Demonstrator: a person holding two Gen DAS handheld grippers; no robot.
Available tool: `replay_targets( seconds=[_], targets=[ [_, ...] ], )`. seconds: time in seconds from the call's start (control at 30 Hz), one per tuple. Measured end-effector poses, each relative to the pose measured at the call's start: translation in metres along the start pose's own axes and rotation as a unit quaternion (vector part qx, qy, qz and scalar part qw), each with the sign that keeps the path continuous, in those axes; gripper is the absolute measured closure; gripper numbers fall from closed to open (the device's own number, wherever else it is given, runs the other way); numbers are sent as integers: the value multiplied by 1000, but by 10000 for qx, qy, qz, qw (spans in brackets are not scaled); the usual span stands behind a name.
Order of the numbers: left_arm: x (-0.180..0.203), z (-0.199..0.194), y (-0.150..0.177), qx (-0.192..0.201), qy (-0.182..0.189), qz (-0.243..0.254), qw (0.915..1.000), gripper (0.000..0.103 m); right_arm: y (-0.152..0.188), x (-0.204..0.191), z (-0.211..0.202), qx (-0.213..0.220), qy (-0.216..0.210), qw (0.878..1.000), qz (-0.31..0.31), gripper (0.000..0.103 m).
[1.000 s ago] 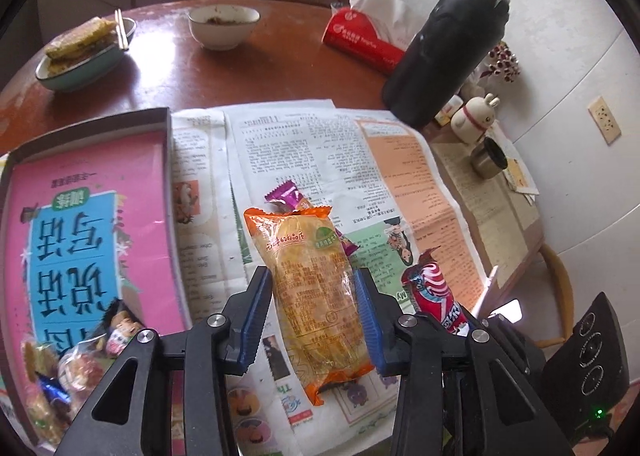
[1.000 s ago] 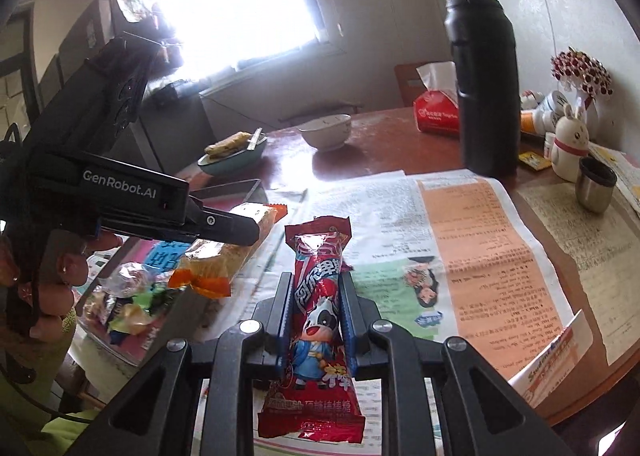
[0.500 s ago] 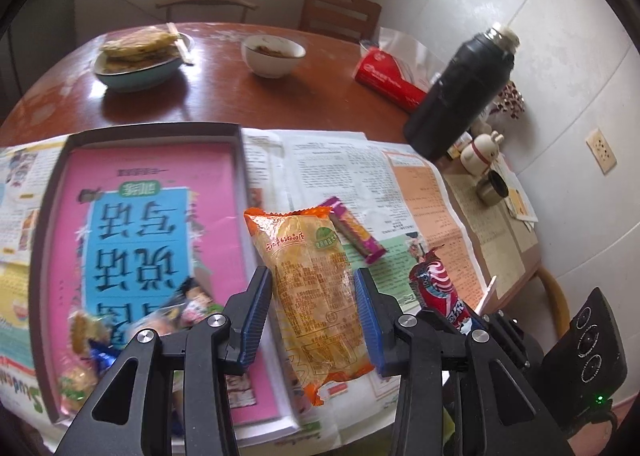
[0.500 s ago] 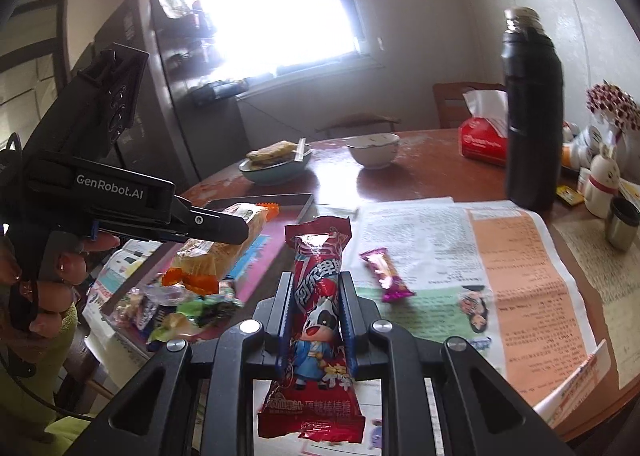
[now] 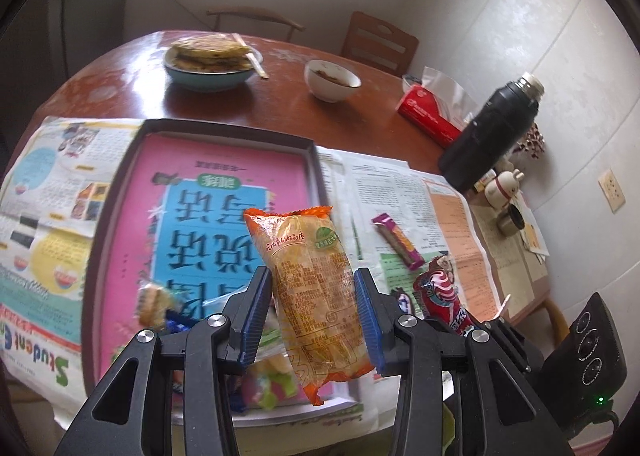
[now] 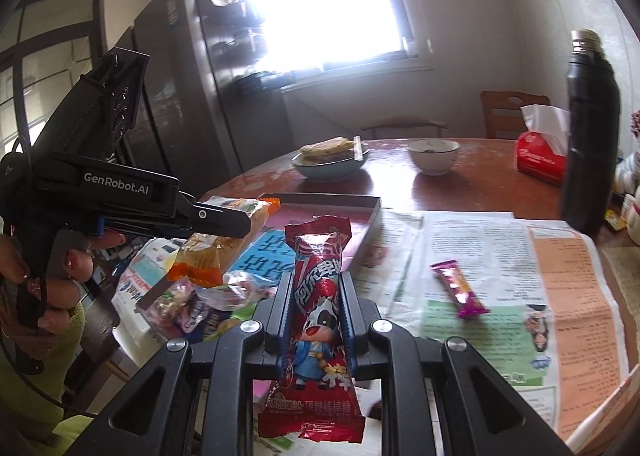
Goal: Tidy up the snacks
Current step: 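Carry the orange-wrapped cake in the left gripper while the right carries the candy stick over the tray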
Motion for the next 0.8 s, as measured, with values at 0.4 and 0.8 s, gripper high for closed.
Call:
replay_targets(
  seconds=[0.4, 0.8],
  targets=[
    [-53, -14, 12, 168, -306, -565, 9978, 59, 1, -21, 39, -367, -390, 9985, -91, 82],
    [-90, -9, 28, 159, -682, -837, 9940, 59, 7, -23, 72, -705, -480, 9963, -70, 82]
  ],
)
Point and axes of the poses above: each gripper's, at about its wrist camera, not at the fingertips, and z roughly the way its jaws point, x to its right, y to its underside, the point moved 1 cm from there along z, roughly the way its jaws point, and after that the axes turned 8 degrees about -y, right-handed, at the moved point
